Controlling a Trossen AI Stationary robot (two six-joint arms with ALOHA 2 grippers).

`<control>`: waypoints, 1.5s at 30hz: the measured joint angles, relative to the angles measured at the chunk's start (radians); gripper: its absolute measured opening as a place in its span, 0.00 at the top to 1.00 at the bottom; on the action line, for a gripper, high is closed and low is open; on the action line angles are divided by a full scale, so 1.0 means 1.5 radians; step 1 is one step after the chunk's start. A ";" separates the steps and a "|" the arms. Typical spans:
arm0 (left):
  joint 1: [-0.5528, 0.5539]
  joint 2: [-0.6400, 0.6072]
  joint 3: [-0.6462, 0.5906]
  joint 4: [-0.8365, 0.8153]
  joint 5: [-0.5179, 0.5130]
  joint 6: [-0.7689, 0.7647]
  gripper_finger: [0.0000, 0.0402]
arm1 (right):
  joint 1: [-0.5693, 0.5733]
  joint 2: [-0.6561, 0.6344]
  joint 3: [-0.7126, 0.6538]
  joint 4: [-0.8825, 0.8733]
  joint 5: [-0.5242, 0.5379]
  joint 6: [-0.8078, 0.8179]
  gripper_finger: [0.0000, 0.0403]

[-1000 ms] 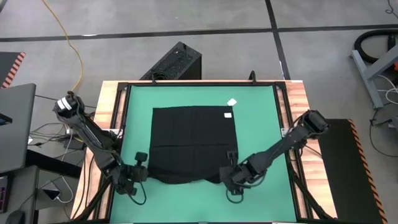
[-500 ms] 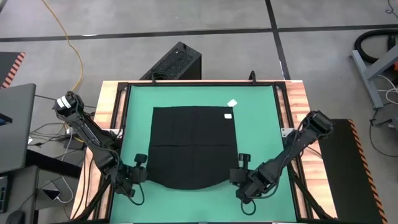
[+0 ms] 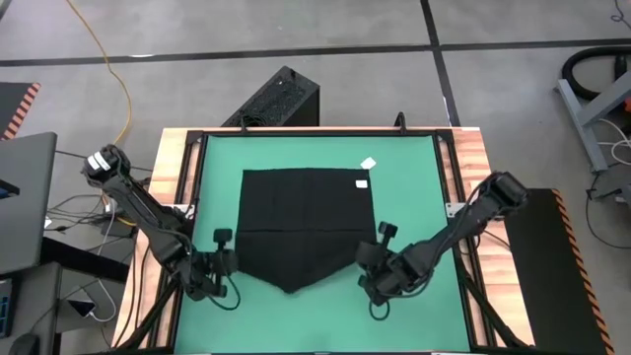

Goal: Roll towel
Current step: Roll the black towel

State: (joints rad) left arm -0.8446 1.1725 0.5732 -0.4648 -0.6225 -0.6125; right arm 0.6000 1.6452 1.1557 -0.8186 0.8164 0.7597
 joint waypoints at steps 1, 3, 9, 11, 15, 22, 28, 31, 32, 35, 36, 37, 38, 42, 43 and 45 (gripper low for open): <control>0.003 -0.011 0.011 -0.028 -0.027 0.000 1.00 | -0.008 -0.005 0.000 -0.006 0.011 0.000 0.99; 0.009 -0.030 0.034 -0.076 -0.085 0.014 1.00 | -0.027 -0.011 0.000 -0.014 0.028 -0.003 0.99; 0.057 -0.084 0.050 -0.135 -0.184 0.112 1.00 | -0.100 -0.021 0.000 -0.020 0.057 -0.047 0.99; 0.086 -0.090 0.050 -0.142 -0.185 0.143 1.00 | -0.127 -0.021 0.000 -0.020 0.057 -0.064 0.99; 0.144 -0.093 0.050 -0.154 -0.186 0.209 1.00 | -0.171 -0.021 0.000 -0.013 0.066 -0.104 0.99; 0.212 -0.094 0.050 -0.177 -0.191 0.256 1.00 | -0.204 -0.045 0.000 -0.012 0.111 -0.131 0.99; 0.241 -0.111 0.050 -0.192 -0.243 0.259 1.00 | -0.240 -0.050 0.000 -0.028 0.111 -0.130 0.99; 0.254 -0.128 0.050 -0.188 -0.254 0.269 1.00 | -0.258 -0.050 0.000 -0.027 0.118 -0.133 0.99; 0.258 -0.135 0.050 -0.188 -0.254 0.269 1.00 | -0.262 -0.050 0.000 -0.027 0.127 -0.138 0.99; 0.273 -0.157 0.050 -0.188 -0.257 0.268 1.00 | -0.276 -0.050 0.000 -0.025 0.154 -0.146 0.99; 0.280 -0.162 0.050 -0.188 -0.259 0.267 1.00 | -0.283 -0.050 0.000 -0.025 0.155 -0.146 0.99; 0.288 -0.165 0.050 -0.187 -0.262 0.266 1.00 | -0.290 -0.050 0.000 -0.025 0.155 -0.146 0.99; 0.296 -0.168 0.050 -0.186 -0.267 0.266 1.00 | -0.297 -0.050 0.000 -0.025 0.155 -0.146 0.99; 0.335 -0.168 0.050 -0.176 -0.273 0.263 1.00 | -0.321 -0.050 0.000 -0.025 0.155 -0.148 0.99; 0.346 -0.167 0.050 -0.171 -0.269 0.266 1.00 | -0.326 -0.050 0.000 -0.025 0.155 -0.148 0.99; 0.370 -0.162 0.050 -0.158 -0.255 0.280 1.00 | -0.334 -0.050 0.000 -0.023 0.146 -0.148 0.99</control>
State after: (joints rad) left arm -0.2901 0.9301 0.6479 -0.7023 -1.0054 -0.1926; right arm 0.0985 1.5700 1.1557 -0.8536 1.0355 0.5381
